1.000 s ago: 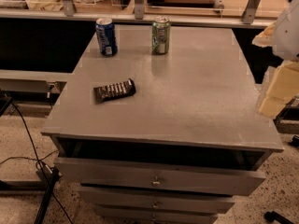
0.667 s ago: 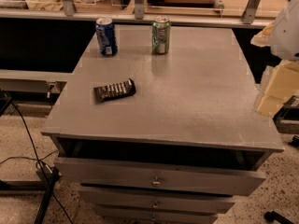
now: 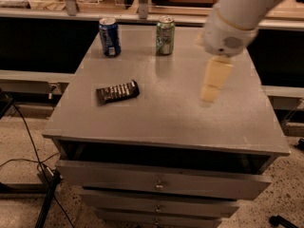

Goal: Pick rxbar chocolate

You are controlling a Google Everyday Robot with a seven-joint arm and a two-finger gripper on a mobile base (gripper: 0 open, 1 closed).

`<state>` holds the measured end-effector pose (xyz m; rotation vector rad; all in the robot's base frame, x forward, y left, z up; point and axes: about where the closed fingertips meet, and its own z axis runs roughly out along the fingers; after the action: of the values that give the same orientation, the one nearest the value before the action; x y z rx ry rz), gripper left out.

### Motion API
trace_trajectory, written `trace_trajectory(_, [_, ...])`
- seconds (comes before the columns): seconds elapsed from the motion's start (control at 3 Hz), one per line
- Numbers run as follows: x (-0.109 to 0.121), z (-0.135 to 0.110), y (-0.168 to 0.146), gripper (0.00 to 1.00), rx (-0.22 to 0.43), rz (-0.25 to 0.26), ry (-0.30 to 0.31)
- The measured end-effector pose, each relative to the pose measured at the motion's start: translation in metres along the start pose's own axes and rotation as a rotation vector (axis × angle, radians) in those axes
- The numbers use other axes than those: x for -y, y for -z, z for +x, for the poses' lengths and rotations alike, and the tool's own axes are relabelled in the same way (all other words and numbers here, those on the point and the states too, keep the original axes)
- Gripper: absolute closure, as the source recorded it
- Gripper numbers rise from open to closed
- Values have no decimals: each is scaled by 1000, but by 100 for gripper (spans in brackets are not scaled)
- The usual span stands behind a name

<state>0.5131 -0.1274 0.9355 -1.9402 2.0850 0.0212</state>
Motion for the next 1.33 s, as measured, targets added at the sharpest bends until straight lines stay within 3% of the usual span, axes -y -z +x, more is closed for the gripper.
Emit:
trace_trajectory(0.33, [29,-56,-42,0,-11,-37,91])
trace_trajectory(0.67, [51,-98,-74,0,-22,-71,139])
trace_trajectory(1.0, [57,-147,-108,0,-28,-127,188])
trace_trajectory(1.33, [54,-172,-123,0,-22,-156,198])
